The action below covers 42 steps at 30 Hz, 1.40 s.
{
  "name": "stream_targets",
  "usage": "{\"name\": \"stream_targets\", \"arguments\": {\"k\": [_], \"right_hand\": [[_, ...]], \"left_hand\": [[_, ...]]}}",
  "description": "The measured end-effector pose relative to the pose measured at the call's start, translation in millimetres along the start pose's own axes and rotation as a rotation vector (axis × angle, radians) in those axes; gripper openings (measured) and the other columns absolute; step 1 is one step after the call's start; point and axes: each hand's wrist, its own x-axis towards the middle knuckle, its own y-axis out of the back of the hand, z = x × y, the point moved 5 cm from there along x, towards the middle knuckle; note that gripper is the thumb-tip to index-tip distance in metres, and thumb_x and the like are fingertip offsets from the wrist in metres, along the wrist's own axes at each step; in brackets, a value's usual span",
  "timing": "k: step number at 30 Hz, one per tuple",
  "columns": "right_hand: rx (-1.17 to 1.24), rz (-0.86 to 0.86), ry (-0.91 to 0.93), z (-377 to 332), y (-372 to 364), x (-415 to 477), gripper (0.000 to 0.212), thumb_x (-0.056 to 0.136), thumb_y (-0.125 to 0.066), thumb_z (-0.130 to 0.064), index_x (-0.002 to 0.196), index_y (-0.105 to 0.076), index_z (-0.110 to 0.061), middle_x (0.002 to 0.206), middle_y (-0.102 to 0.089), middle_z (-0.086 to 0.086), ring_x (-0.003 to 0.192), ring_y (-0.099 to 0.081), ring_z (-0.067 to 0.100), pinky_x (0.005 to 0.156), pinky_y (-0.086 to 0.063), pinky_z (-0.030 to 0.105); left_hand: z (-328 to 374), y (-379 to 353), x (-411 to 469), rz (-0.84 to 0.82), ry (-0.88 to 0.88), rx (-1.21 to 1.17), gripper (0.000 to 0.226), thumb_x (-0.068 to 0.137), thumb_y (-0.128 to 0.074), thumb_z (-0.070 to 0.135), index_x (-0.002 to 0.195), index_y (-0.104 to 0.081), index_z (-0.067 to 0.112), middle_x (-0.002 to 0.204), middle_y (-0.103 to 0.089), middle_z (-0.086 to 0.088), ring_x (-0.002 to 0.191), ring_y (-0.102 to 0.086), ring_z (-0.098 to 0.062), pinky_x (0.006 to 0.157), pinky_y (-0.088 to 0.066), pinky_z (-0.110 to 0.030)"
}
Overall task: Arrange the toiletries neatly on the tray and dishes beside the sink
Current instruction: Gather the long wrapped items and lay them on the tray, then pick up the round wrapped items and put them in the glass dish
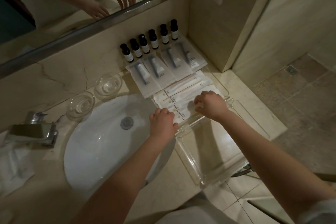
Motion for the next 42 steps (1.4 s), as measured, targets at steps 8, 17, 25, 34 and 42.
{"name": "stream_targets", "arguments": {"k": [8,17,25,34,42], "right_hand": [[0.03,0.148,0.153,-59,22,-23,0.037,0.087,-0.058,-0.031,0.123,-0.059,-0.02,0.121,-0.063,0.003,0.11,-0.055,0.027,0.087,-0.046,0.038],[-0.028,0.096,0.381,-190,-8,-57,0.043,0.084,-0.06,-0.03,0.125,-0.057,-0.017,0.125,-0.06,0.008,0.113,-0.054,0.033,0.09,-0.045,0.04],[-0.098,-0.057,0.583,-330,-72,-91,0.043,0.091,-0.052,-0.032,0.132,-0.049,-0.019,0.135,-0.053,0.005,0.122,-0.048,0.027,0.097,-0.04,0.036],[-0.177,-0.346,0.762,-463,-159,-128,0.049,0.09,-0.054,-0.03,0.136,-0.045,-0.018,0.132,-0.051,0.008,0.119,-0.048,0.029,0.096,-0.044,0.04],[-0.304,-0.51,0.827,-540,-222,-155,0.057,0.089,-0.054,-0.035,0.141,-0.037,-0.02,0.134,-0.046,0.009,0.119,-0.05,0.029,0.096,-0.045,0.041]], "left_hand": [[-38,46,-23,0.154,0.013,0.038,0.032,0.09,-0.048,0.032,0.115,-0.059,0.015,0.125,-0.054,-0.004,0.119,-0.044,-0.024,0.093,-0.032,-0.035],[-143,74,-112,0.307,0.146,-0.037,0.045,0.084,-0.047,0.038,0.114,-0.065,0.009,0.125,-0.061,-0.012,0.121,-0.052,-0.031,0.096,-0.038,-0.043],[-269,39,-229,0.163,0.457,-0.069,0.046,0.092,-0.048,0.037,0.133,-0.05,0.017,0.146,-0.042,-0.005,0.137,-0.033,-0.024,0.108,-0.028,-0.036],[-393,-4,-359,0.141,0.791,-0.221,0.047,0.089,-0.053,0.038,0.13,-0.053,0.015,0.137,-0.05,-0.007,0.128,-0.043,-0.028,0.106,-0.036,-0.038],[-449,-29,-437,0.09,0.942,-0.248,0.049,0.09,-0.051,0.039,0.133,-0.048,0.016,0.13,-0.053,-0.01,0.119,-0.048,-0.028,0.099,-0.04,-0.039]]}}
